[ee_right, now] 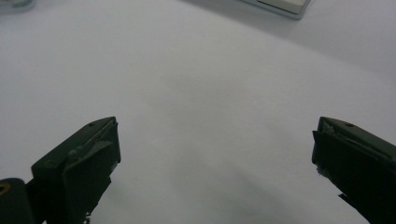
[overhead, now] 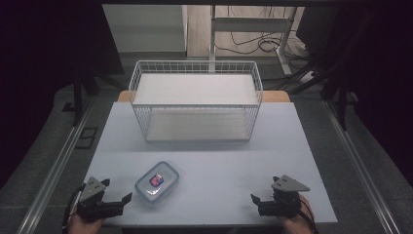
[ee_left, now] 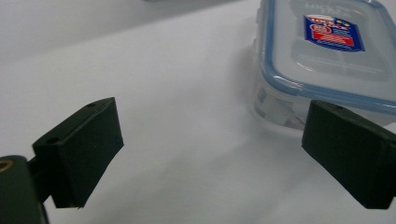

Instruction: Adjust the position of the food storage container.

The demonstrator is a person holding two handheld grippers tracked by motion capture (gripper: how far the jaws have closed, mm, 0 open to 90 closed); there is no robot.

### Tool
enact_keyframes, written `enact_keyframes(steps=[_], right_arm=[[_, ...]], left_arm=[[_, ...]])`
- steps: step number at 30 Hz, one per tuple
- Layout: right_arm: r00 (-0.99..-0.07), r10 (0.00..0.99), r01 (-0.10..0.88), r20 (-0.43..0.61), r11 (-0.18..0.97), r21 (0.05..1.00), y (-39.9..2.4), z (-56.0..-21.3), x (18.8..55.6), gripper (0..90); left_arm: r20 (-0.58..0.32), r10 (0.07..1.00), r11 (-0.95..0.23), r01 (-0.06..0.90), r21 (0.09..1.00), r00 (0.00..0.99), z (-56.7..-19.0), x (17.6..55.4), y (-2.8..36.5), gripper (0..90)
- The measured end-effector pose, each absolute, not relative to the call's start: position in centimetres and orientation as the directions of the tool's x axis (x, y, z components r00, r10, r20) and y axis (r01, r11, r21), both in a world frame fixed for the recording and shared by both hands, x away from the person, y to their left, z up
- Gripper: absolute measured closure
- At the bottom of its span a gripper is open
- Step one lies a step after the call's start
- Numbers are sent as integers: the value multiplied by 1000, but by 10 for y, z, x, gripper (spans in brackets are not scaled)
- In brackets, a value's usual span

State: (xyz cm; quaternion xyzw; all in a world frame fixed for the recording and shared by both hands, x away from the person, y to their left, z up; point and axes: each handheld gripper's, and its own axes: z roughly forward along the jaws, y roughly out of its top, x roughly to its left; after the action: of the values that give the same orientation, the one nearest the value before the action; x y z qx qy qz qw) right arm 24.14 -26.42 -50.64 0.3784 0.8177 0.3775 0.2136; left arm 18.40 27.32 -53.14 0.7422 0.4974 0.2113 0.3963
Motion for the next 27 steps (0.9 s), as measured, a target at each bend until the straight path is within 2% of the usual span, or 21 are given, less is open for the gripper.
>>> enact_keyframes(steps=[3, 5, 10, 12, 13, 14, 15, 17, 18, 19, 22, 27], right_arm=[[-616, 787, 482, -31, 408, 776, -265, -506, 242, 11], [-608, 794, 485, -27, 398, 778, -265, -506, 242, 11], [-592, 806, 484, -6, 362, 797, -266, -505, 243, 0], [-591, 806, 485, -2, 357, 798, -266, -505, 243, 0], [-584, 812, 488, 0, 351, 799, -266, -505, 244, 0], [-569, 822, 492, 15, 325, 807, -265, -505, 244, 0], [-569, 822, 492, 15, 325, 807, -265, -505, 244, 0], [-565, 825, 491, 29, 307, 815, -265, -504, 245, 0], [-572, 820, 488, 33, 307, 817, -264, -504, 245, 0], [-572, 820, 488, 33, 307, 817, -264, -504, 245, 0], [-582, 813, 489, 21, 330, 807, -259, -503, 246, 0], [-599, 801, 492, 23, 345, 799, -256, -501, 246, 0]], left_arm=[[-101, 889, -196, 570, 798, 447, -530, 183, 271, 13], [-119, 877, -194, 569, 799, 466, -529, 182, 270, 27], [-97, 871, -218, 555, 803, 481, -524, 176, 266, 140], [-73, 863, -237, 527, 816, 500, -521, 172, 262, 228], [-63, 856, -242, 507, 827, 513, -518, 168, 261, 303], [-67, 849, -239, 494, 836, 524, -516, 166, 260, 439], [-75, 842, -234, 487, 841, 534, -515, 164, 259, 439], [-74, 835, -239, 481, 843, 545, -513, 160, 255, 593], [-72, 831, -249, 484, 839, 552, -513, 160, 253, 717], [-63, 833, -259, 487, 834, 550, -513, 159, 250, 717], [-77, 837, -246, 499, 831, 541, -511, 158, 246, 881], [-42, 839, -301, 527, 795, 542, -514, 160, 232, 900]])
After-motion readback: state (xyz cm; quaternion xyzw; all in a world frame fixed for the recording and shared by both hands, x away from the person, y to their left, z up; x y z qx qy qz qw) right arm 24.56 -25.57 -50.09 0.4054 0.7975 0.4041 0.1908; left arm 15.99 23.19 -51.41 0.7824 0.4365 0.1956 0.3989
